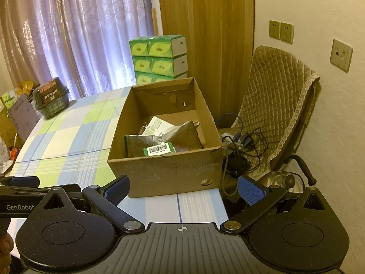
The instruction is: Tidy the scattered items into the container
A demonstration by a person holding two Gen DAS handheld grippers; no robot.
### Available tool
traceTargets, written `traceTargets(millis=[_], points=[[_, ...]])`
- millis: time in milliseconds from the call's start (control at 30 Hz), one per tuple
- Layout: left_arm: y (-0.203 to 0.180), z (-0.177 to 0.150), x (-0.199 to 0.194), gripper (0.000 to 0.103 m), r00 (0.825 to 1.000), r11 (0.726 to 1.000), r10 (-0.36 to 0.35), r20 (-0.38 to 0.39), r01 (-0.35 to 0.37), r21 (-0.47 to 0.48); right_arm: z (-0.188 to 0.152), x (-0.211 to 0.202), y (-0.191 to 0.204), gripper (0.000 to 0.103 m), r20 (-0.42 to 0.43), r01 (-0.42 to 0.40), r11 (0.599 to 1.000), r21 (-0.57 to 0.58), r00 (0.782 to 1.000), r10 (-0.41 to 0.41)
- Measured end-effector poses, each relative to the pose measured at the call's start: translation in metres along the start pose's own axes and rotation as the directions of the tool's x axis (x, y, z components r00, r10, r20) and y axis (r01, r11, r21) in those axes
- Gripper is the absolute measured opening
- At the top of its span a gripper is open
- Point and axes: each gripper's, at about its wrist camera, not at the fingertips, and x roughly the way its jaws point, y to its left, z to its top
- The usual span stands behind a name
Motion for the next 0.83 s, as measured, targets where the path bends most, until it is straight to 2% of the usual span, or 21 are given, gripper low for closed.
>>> traceTargets(millis=[500, 833], points=[[-0.0026, -0.0028, 0.0066, 0.102, 1.000, 1.000, -0.010, -0.013, 0.010, -0.003, -0.0019, 0.0027, -0.0016, 0.103, -0.014, 0.002, 1.000, 0.005, 1.000, -0.002], [-0.0012, -0.0068, 0.0041, 0.102, 1.000, 1.000, -0.010, 0.014, 0.010, 0.008, -0.0047, 0.0033, 0.0021, 0.103, -0.020, -0.003, 1.000, 0.003, 1.000, 0.003]])
